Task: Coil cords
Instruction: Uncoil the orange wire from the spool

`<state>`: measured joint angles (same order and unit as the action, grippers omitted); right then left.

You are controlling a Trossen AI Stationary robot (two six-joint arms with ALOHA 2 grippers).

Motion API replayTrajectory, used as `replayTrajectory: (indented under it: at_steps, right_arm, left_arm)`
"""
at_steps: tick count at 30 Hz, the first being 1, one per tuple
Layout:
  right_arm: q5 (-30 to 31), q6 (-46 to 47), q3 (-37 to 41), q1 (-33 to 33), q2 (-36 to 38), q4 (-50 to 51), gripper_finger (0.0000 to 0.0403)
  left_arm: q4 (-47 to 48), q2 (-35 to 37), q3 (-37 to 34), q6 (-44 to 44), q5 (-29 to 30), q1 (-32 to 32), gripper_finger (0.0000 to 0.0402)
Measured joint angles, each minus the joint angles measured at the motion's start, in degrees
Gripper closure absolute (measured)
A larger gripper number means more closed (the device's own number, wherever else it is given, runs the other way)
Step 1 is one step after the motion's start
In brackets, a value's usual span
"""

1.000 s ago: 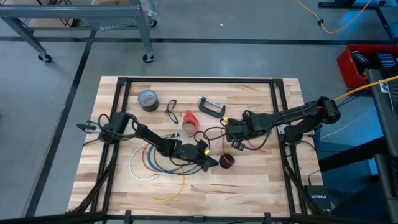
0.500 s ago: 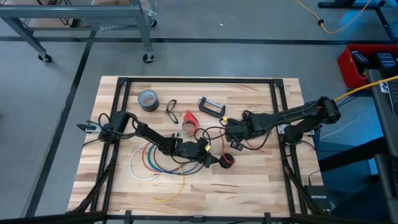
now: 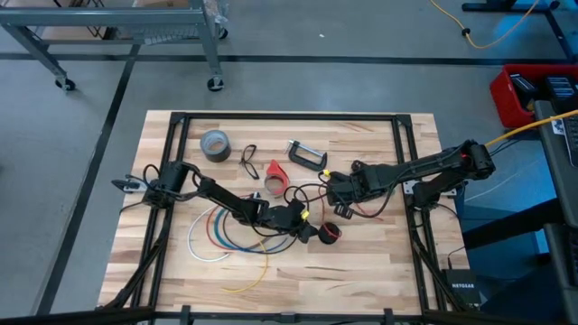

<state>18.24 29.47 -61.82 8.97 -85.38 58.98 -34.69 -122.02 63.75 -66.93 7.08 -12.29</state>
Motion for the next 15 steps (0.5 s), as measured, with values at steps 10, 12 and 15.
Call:
replayTrajectory:
  at_steps: [10, 12, 15]
  right_arm:
    - [-1.4, -1.1, 0.0, 0.0, 0.0, -6.1, 0.0393]
    - [-1.4, -1.2, 0.0, 0.0, 0.0, -6.7, 0.0393]
    - [-1.8, -1.2, 0.0, 0.0, 0.0, -6.8, 0.0393]
  left_arm:
    - [0.7, 0.0, 0.1, -1.1, 0.1, 0.0, 0.0274]
    - [0.8, 0.0, 0.1, -1.8, 0.1, 0.0, 0.0274]
    - [0.8, 0.0, 0.1, -3.0, 0.1, -0.2, 0.0274]
